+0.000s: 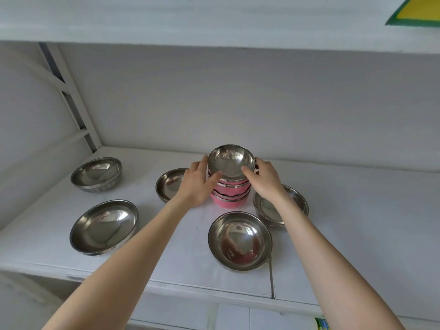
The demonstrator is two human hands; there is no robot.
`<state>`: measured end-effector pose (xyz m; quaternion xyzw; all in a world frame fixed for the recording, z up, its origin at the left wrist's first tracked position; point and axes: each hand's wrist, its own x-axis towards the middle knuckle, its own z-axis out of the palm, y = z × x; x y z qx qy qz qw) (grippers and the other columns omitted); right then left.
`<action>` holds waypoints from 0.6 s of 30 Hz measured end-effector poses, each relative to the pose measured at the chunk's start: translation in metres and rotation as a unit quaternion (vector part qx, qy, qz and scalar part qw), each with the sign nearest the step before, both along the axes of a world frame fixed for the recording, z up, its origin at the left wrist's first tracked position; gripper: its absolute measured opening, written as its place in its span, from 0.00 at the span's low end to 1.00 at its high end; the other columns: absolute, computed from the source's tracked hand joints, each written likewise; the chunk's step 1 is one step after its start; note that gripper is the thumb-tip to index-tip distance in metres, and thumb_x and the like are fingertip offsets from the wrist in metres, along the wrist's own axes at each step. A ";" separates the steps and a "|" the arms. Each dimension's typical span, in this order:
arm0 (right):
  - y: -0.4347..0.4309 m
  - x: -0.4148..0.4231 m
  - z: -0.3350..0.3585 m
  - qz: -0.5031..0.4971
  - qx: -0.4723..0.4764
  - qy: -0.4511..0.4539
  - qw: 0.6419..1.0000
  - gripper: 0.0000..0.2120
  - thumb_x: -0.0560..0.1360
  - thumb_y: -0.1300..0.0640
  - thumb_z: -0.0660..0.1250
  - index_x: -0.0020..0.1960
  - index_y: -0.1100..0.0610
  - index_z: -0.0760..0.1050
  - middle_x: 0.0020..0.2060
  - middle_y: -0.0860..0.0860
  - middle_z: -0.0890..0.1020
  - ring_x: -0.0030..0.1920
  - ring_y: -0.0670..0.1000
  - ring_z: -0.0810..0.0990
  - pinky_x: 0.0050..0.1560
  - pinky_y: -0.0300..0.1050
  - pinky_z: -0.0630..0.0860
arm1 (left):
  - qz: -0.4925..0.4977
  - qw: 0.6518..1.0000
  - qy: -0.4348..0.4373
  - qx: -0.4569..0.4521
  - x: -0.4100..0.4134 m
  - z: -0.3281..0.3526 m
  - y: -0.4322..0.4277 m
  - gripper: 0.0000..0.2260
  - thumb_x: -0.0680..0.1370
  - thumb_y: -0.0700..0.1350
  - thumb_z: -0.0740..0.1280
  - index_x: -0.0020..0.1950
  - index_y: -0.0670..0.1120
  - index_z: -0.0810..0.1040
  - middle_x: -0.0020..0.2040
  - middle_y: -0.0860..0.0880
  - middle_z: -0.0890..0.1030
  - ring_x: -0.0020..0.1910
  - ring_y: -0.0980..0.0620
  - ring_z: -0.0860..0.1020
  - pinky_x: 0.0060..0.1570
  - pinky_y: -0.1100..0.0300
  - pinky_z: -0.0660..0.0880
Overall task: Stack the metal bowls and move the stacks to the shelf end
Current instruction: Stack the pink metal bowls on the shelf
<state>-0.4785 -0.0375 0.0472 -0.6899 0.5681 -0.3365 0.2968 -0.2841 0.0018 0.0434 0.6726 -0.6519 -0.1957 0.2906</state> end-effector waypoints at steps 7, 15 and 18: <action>0.050 0.007 -0.001 -0.075 -0.172 0.238 0.953 0.32 0.77 0.43 0.61 0.75 0.57 0.60 0.66 0.60 0.73 0.63 0.63 0.72 0.58 0.59 0.70 | 0.025 0.974 -0.206 -0.094 0.026 0.002 0.043 0.31 0.79 0.59 0.59 0.78 0.46 0.60 0.73 0.44 0.68 0.69 0.38 0.68 0.63 0.43 0.67; 0.115 0.054 -0.002 -0.100 -0.274 0.352 0.889 0.34 0.75 0.41 0.61 0.75 0.59 0.61 0.70 0.62 0.70 0.72 0.61 0.66 0.67 0.62 0.62 | 0.004 0.908 -0.370 -0.196 0.089 0.016 0.110 0.29 0.77 0.56 0.65 0.75 0.44 0.68 0.70 0.40 0.73 0.68 0.39 0.72 0.65 0.39 0.67; 0.141 0.082 -0.005 -0.104 -0.280 0.345 0.890 0.34 0.75 0.41 0.61 0.75 0.59 0.62 0.71 0.62 0.69 0.72 0.61 0.65 0.68 0.63 0.60 | -0.001 0.898 -0.393 -0.199 0.120 0.020 0.135 0.29 0.77 0.56 0.64 0.75 0.45 0.67 0.71 0.39 0.72 0.68 0.38 0.72 0.66 0.37 0.66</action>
